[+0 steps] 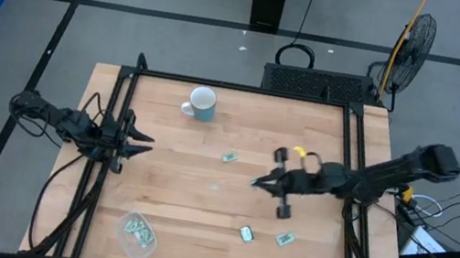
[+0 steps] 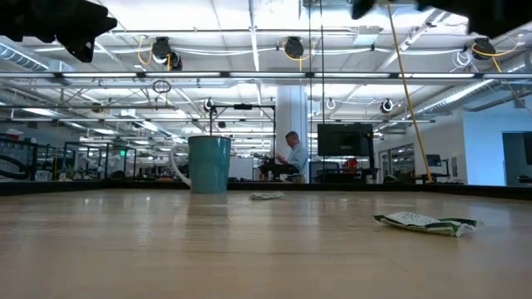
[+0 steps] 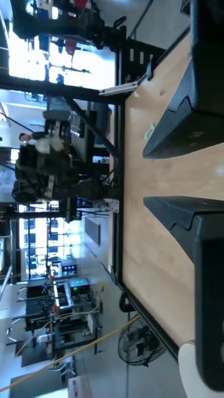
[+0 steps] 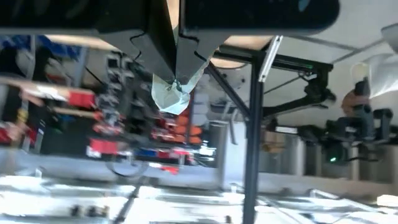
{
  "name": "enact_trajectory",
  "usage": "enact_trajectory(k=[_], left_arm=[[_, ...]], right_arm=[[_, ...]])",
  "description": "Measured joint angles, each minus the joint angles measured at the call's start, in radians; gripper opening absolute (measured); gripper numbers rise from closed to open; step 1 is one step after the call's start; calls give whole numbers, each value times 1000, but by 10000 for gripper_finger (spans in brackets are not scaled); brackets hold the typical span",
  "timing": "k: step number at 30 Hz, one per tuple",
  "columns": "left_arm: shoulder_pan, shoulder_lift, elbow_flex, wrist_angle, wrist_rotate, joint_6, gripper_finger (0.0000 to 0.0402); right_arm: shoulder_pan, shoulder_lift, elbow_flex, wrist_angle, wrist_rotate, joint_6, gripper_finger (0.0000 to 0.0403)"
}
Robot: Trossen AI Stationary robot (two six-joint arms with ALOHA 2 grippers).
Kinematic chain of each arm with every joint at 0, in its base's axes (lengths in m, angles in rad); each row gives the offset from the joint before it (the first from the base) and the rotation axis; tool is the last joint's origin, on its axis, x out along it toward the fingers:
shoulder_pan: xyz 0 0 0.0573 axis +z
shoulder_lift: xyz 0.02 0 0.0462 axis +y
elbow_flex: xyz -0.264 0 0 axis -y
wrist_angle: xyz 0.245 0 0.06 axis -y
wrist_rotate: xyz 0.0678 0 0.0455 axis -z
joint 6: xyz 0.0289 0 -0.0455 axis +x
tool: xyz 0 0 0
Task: Pick and place Stevia / Truvia into bins
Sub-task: Put the stevia packet into the transparent container
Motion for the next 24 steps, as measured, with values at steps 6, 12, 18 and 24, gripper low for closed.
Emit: enact_trajectory(k=[6,12,18,24], left_arm=[[0,0,0,0,0,0,113],[0,0,0,-2,-51,1,113],[0,0,1,-36,-99,3,113],[0,0,1,-48,-127,3,113]], right_arm=[[0,289,223,95,-86,-61,0],[-9,559,419,149,-86,-61,0],[-13,771,646,146,-133,-48,0],[-13,967,913,60,-199,-4,0]])
